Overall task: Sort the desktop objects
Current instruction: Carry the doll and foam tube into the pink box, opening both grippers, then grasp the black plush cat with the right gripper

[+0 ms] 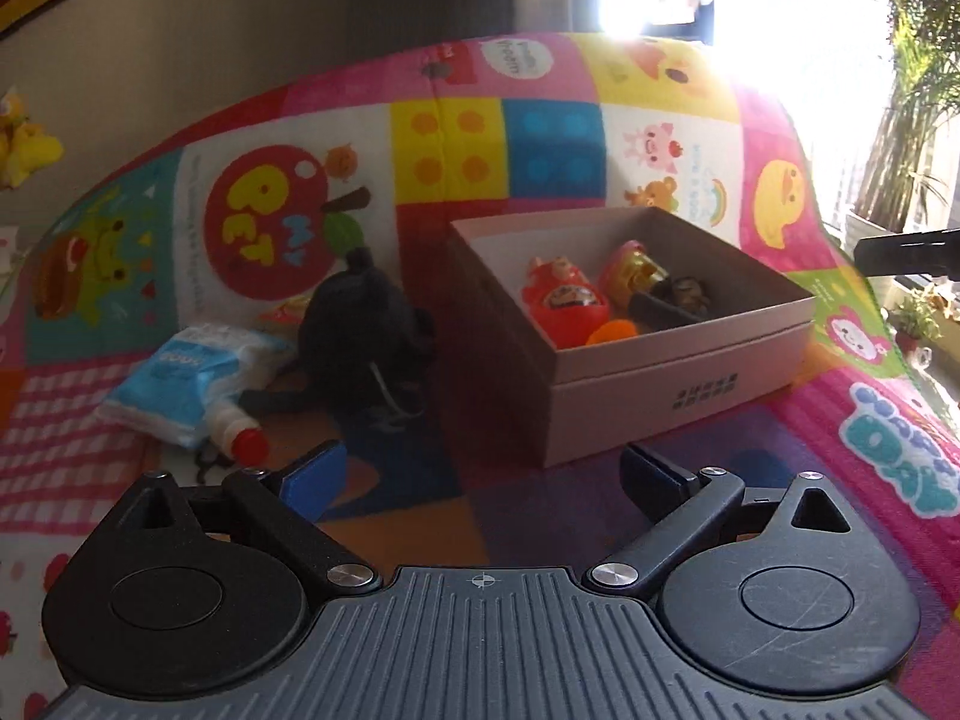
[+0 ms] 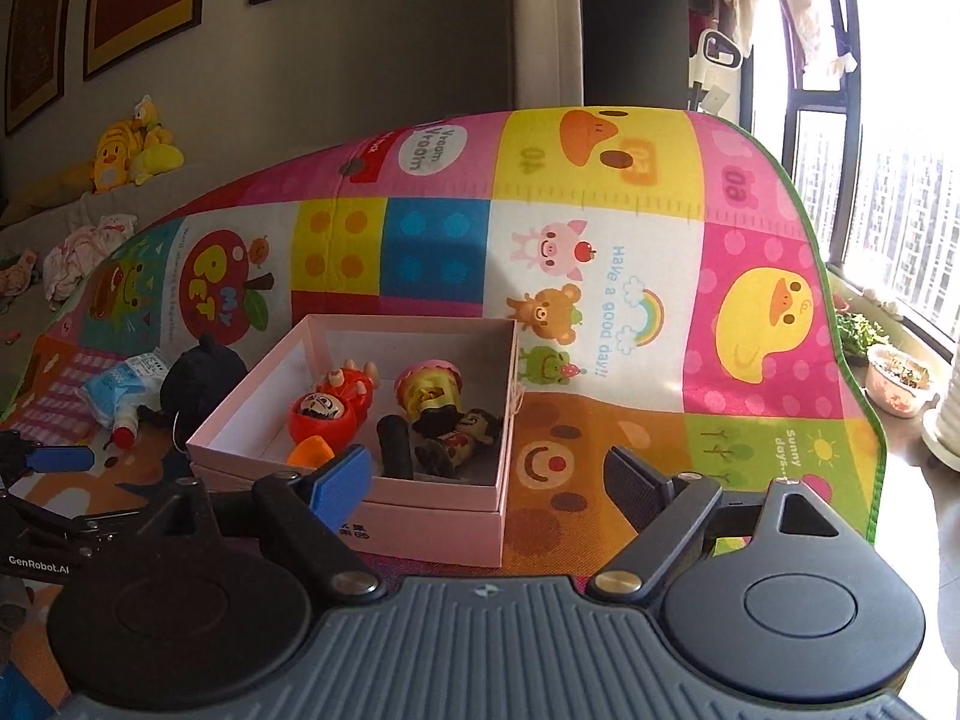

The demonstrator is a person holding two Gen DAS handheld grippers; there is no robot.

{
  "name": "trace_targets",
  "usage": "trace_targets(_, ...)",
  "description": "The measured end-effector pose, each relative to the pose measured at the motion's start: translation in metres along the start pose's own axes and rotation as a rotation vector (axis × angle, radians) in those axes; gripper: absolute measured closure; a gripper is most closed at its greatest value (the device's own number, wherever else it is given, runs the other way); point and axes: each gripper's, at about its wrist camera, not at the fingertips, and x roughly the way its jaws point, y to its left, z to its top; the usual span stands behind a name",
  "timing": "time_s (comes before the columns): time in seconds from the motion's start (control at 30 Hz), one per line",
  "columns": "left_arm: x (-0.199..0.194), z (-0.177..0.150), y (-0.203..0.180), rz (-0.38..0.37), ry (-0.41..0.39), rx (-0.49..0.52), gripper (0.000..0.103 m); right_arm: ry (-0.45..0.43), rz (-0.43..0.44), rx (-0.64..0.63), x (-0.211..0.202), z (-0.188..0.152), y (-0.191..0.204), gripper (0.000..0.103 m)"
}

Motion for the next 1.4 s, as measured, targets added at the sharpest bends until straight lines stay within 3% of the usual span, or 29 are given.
trace_targets(0.13, -0.004, -0.013, 0.055, 0.131, 0.036, -0.157, 0.003, 0.005, 0.074, -0.092, 0.006, 0.014, 0.046, 0.015)
trace_targets(0.3, -0.003, -0.022, 0.094, 0.243, 0.002, -0.308, 0.002, 0.021, 0.199, -0.230, 0.021, 0.038, 0.119, 0.012)
trace_targets(0.43, -0.006, -0.028, 0.104, 0.196, -0.020, -0.368, 0.002, 0.095, 0.268, -0.261, 0.060, 0.063, 0.174, 0.011)
trace_targets(0.53, -0.007, -0.030, 0.102, 0.187, -0.025, -0.365, 0.001, 0.156, 0.267, -0.251, 0.103, 0.078, 0.209, 0.011)
trace_targets(0.67, -0.008, -0.031, 0.094, 0.186, -0.044, -0.321, 0.001, 0.202, 0.125, -0.316, 0.169, 0.078, 0.248, 0.013)
trace_targets(0.77, -0.009, -0.031, 0.095, 0.176, -0.047, -0.323, 0.001, 0.329, 0.103, -0.278, 0.207, 0.073, 0.252, 0.014)
trace_targets(0.8, -0.008, -0.031, 0.096, 0.172, -0.045, -0.329, 0.001, 0.368, 0.102, -0.254, 0.215, 0.071, 0.251, 0.015)
trace_targets(0.87, -0.008, -0.031, 0.098, 0.163, -0.040, -0.344, 0.001, 0.418, 0.092, -0.240, 0.221, 0.064, 0.249, 0.029)
trace_targets(1.0, -0.008, -0.032, 0.100, 0.154, -0.038, -0.357, 0.001, 0.353, 0.102, -0.322, 0.191, 0.059, 0.250, 0.033)
trace_targets(1.2, -0.006, -0.033, 0.105, 0.150, -0.021, -0.386, 0.001, 0.206, 0.236, -0.323, 0.093, 0.071, 0.220, 0.033)
trace_targets(1.33, -0.005, -0.034, 0.106, 0.157, -0.010, -0.398, 0.001, 0.215, 0.365, -0.219, 0.040, 0.064, 0.174, 0.032)
trace_targets(1.4, -0.006, -0.033, 0.104, 0.166, -0.011, -0.386, 0.000, 0.232, 0.390, -0.202, 0.030, 0.049, 0.159, 0.032)
